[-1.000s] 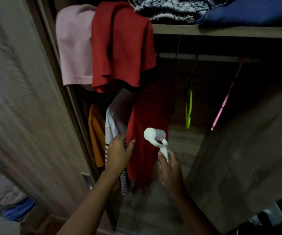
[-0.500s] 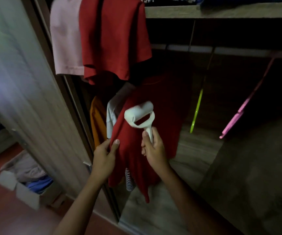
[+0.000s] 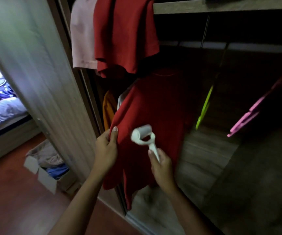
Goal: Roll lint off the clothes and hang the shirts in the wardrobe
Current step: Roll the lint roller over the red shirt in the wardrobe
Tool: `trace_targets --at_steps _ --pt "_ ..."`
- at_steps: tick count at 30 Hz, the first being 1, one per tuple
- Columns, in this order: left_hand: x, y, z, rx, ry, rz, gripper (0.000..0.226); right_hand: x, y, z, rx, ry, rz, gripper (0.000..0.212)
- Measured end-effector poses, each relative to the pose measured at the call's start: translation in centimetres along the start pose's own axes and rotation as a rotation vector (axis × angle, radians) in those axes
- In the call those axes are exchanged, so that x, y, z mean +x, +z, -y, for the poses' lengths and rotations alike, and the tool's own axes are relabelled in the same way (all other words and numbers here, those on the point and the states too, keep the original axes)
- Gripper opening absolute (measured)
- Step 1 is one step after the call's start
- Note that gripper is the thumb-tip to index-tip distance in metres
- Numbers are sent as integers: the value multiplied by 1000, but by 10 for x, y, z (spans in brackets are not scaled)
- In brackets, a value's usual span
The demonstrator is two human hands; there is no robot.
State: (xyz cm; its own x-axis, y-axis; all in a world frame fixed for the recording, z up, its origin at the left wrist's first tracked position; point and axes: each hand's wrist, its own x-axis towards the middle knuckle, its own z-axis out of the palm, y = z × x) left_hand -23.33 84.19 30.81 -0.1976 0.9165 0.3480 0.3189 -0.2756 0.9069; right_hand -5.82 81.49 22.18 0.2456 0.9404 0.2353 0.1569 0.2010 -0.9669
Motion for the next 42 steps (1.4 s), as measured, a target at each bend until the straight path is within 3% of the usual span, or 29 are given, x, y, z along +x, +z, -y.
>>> trace_targets --at_steps 7,13,18,27,31,36,39,42 --pt "-9 4 -8 32 29 54 47 46 -12 59 200 -52 27 26" --pt "-11 3 -14 4 24 49 45 -6 6 -14 122 155 257 17" --pt "-7 -3 -10 0 13 48 49 -36 4 -49 -18 196 393 32" --pt "-5 -6 -17 58 32 56 50 66 -20 34 266 127 -15 19" --pt "-7 -3 -18 89 25 61 48 84 -25 38 319 107 -8 19" --pt "-3 -3 -16 35 5 73 68 44 -2 -34 115 229 179 27" --pt "-1 -3 -15 41 26 72 67 3 -1 -73 9 356 388 18" --pt "2 -4 -11 38 30 71 65 -6 -3 -87 -36 371 448 26"
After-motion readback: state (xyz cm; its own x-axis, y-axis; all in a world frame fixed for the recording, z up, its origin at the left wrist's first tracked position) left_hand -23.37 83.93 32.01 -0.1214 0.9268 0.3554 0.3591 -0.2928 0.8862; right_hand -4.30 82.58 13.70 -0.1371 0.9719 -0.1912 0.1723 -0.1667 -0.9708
